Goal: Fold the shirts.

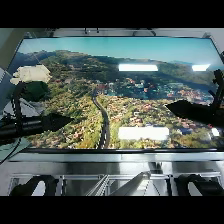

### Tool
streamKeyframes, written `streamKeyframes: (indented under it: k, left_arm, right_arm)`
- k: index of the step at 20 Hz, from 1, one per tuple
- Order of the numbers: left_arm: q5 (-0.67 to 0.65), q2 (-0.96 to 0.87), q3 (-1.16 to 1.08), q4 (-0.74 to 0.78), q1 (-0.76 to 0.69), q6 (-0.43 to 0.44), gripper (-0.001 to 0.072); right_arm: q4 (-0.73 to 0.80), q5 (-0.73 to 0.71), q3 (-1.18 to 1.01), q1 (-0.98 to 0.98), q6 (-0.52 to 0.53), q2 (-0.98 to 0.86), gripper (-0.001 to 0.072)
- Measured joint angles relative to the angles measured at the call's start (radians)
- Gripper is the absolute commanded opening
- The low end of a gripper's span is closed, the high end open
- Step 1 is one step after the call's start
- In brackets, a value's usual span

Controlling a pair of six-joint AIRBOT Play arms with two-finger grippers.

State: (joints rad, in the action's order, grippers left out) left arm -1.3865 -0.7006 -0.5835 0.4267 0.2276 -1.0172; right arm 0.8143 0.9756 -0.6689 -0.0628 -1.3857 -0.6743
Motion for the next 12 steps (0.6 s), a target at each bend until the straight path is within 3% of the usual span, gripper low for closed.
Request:
streamKeyframes:
  k: [3,5,6,12]
  left_arm:
    - [0.0,0.0,-0.001,0.0,0.0,0.0,0.0025]
    - [-0.003,0.0,-0.052,0.0,0.031,-0.018,0.0627]
    - [-0.002,0.0,-0.098,0.0,0.072,-0.024,0.072]
    - [0.141,-0.113,-0.396,0.133,0.4,-0.037,0.072]
  right_arm:
    - [0.0,0.0,0.0,0.0,0.001,0.0,0.0019]
    - [0.0,0.0,0.0,0.0,0.002,0.0,0.0019]
    - [0.0,0.0,0.0,0.0,0.002,0.0,0.0019]
    - [0.0,0.0,0.0,0.0,0.002,0.0,0.0019]
